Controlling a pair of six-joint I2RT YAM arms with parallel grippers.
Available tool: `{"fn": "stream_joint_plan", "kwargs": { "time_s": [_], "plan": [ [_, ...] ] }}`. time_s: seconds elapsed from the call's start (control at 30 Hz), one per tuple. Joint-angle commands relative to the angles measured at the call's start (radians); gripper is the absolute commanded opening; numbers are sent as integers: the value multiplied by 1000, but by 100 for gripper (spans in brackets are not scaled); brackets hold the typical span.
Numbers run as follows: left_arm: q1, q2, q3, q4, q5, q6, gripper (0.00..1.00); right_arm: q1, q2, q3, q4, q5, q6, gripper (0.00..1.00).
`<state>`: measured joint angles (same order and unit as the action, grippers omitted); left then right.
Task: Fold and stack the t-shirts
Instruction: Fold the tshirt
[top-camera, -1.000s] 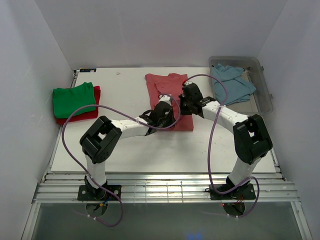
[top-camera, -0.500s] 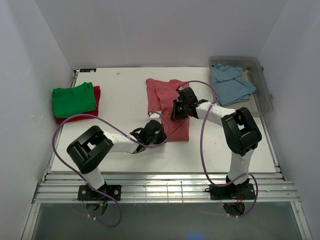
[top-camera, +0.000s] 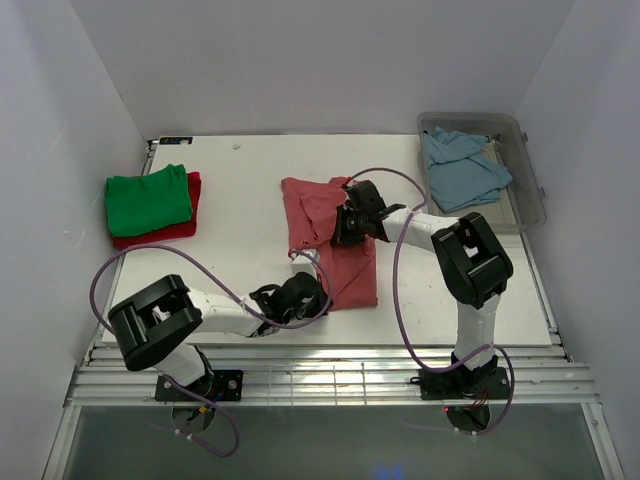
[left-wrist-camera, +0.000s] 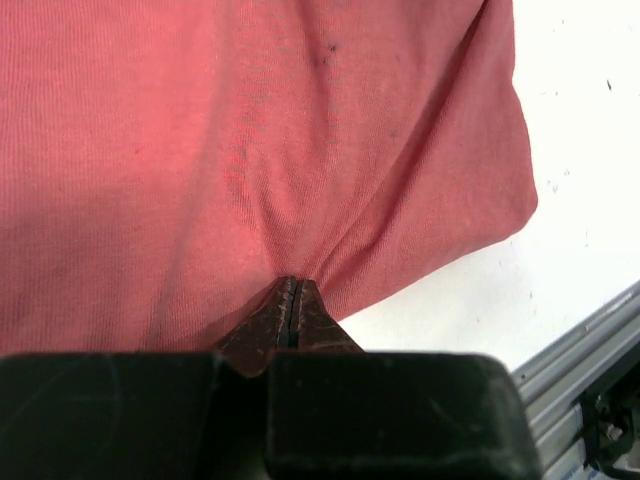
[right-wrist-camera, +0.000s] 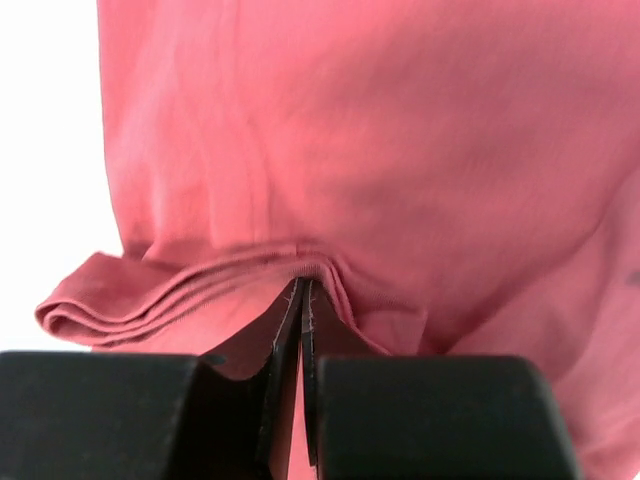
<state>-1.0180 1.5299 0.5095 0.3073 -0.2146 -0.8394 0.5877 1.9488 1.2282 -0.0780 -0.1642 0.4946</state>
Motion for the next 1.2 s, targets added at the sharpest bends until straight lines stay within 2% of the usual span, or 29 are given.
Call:
{"fn": "stream_joint_plan", "kwargs": {
  "time_s": [0.0, 0.13, 0.27, 0.37, 0.43, 0.47, 0.5, 0.57, 0.6, 0.67, 0.7, 0.73, 0.87, 1.03, 1.17],
  "plan": [
    [-57, -19, -74, -198, -17, -59, 0, -2, 19, 22, 18, 31, -8, 8],
    [-91, -85, -75, -247, -54, -67, 0, 6, -49, 1, 35, 34, -21, 8],
    [-97, -209, 19, -384, -135, -30, 0, 49, -213, -12, -27, 112, -68, 8],
    [-99, -290, 133, -528, -225, -7, 0, 109, -373, -33, -121, 238, -102, 11],
    [-99, -329, 208, -618, -281, 0, 0, 162, -488, -84, -161, 320, -96, 19],
    [-99, -349, 225, -641, -293, 2, 2, 182, -528, -108, -181, 347, -82, 23],
    [-99, -388, 241, -672, -304, 5, 17, 201, -598, -163, -218, 379, -64, 34],
    [-99, -425, 262, -695, -336, 16, 33, 245, -689, -234, -241, 391, 10, 41],
    [-99, -450, 262, -720, -350, 14, 49, 260, -717, -274, -241, 402, 34, 50],
    [-96, -455, 247, -744, -388, 10, 60, 296, -763, -398, -230, 413, 94, 59],
    [-93, -447, 241, -772, -391, 2, 64, 302, -795, -436, -224, 414, 116, 69],
    [-80, -424, 221, -775, -370, 0, 64, 308, -806, -500, -218, 411, 136, 71],
    [-57, -363, 160, -731, -307, 14, 65, 336, -850, -585, -210, 422, 215, 76],
    [17, -347, 94, -656, -273, 34, 65, 351, -852, -598, -252, 457, 246, 80],
    [79, -366, 38, -565, -217, 66, 66, 353, -846, -633, -221, 457, 265, 80]
  ]
}}
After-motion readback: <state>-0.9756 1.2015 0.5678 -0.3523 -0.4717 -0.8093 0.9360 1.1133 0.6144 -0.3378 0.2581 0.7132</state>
